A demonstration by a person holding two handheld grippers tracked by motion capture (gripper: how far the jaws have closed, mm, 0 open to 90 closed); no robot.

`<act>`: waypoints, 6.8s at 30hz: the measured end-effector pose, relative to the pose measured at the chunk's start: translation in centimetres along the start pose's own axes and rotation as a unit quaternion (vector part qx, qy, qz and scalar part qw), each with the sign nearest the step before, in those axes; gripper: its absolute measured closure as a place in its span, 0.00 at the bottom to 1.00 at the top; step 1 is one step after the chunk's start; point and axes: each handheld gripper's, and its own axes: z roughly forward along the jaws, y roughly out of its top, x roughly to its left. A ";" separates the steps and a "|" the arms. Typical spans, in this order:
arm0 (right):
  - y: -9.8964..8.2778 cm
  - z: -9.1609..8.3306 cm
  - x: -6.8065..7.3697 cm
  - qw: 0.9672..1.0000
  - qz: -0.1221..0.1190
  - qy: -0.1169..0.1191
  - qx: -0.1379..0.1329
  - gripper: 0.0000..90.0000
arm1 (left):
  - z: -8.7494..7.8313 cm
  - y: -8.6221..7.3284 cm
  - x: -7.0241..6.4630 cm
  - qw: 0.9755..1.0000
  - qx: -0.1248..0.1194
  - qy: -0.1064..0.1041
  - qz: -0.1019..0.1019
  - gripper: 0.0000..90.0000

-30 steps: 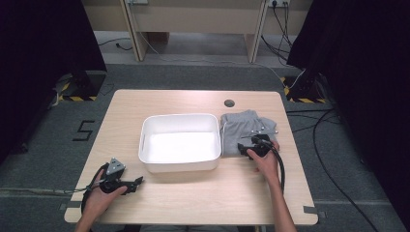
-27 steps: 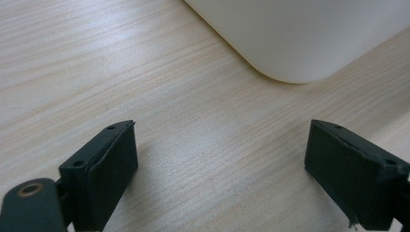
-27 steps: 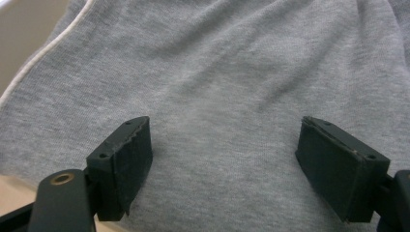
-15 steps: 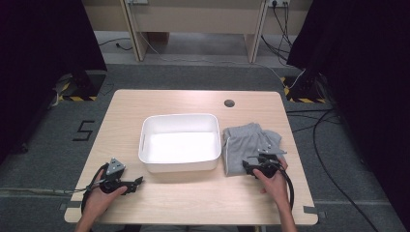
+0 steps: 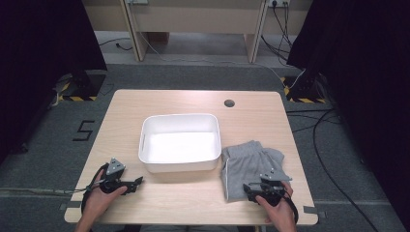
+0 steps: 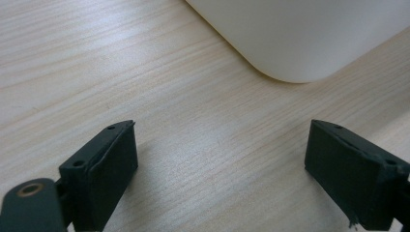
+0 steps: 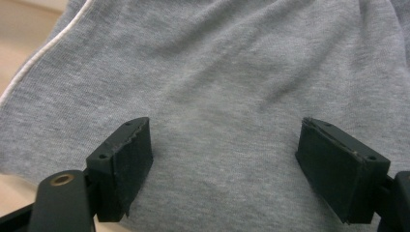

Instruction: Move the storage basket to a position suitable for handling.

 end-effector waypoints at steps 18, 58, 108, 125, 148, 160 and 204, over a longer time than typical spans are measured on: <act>3.8 -1.8 2.3 0.995 -0.064 0.021 -0.076 0.30 | -0.1 0.2 -0.6 1.000 -0.022 0.004 -0.006 0.21; 12.7 7.0 2.2 0.989 -0.094 0.088 -0.076 0.33 | 5.5 6.7 -3.1 0.998 -0.052 -0.030 0.033 0.33; 12.2 4.9 -2.4 0.992 -0.093 0.064 -0.059 0.36 | 8.5 10.6 -6.0 0.995 -0.046 -0.046 0.070 0.31; 6.5 1.2 -2.9 0.997 -0.070 0.007 -0.035 0.27 | 4.4 7.6 -6.9 0.996 -0.058 -0.051 0.044 0.22; 2.5 3.0 3.8 0.997 -0.074 -0.005 -0.013 0.27 | 2.6 4.2 -8.1 0.997 -0.038 -0.069 0.020 0.18; 4.2 5.7 8.8 0.998 -0.066 0.006 -0.019 0.24 | 1.6 3.7 -7.9 0.996 -0.046 -0.081 0.005 0.18; 7.6 2.8 4.5 0.993 -0.072 0.070 -0.068 0.19 | -0.9 2.6 -11.6 0.986 -0.049 -0.160 -0.009 0.16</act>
